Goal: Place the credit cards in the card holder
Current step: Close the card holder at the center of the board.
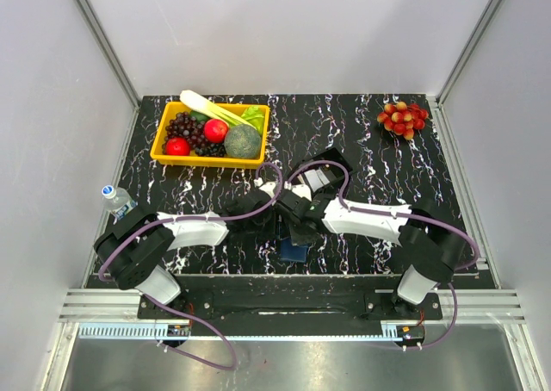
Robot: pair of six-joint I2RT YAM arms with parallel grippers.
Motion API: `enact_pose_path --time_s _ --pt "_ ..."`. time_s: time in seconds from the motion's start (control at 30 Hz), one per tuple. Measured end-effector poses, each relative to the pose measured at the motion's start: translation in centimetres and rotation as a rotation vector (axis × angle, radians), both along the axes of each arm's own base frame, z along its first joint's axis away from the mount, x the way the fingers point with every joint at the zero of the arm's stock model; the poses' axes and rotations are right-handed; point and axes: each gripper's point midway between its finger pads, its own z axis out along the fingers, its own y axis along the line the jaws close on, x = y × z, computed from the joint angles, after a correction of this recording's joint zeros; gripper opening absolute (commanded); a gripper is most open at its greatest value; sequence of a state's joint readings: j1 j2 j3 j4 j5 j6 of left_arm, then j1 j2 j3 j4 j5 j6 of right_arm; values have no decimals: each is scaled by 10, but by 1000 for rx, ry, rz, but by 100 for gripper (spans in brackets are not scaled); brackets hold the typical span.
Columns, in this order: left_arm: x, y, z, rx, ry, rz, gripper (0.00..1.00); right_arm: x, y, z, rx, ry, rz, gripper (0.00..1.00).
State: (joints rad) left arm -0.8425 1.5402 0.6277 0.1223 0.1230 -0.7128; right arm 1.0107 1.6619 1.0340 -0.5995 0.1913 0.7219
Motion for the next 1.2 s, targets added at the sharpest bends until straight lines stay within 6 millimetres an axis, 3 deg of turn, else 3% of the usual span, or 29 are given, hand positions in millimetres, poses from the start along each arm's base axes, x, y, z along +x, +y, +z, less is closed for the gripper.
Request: enact_pose_path --time_s 0.73,0.9,1.07,1.2 --pt "5 6 -1 -39 14 68 30 -2 2 -7 -75 67 63 0" --pt "-9 13 1 -82 -6 77 28 -1 3 -8 -84 81 62 0" --pt "-25 23 -2 -136 -20 83 33 -1 4 -9 -90 91 62 0" --pt "-32 18 1 -176 -29 65 35 0 5 -4 -76 81 59 0"
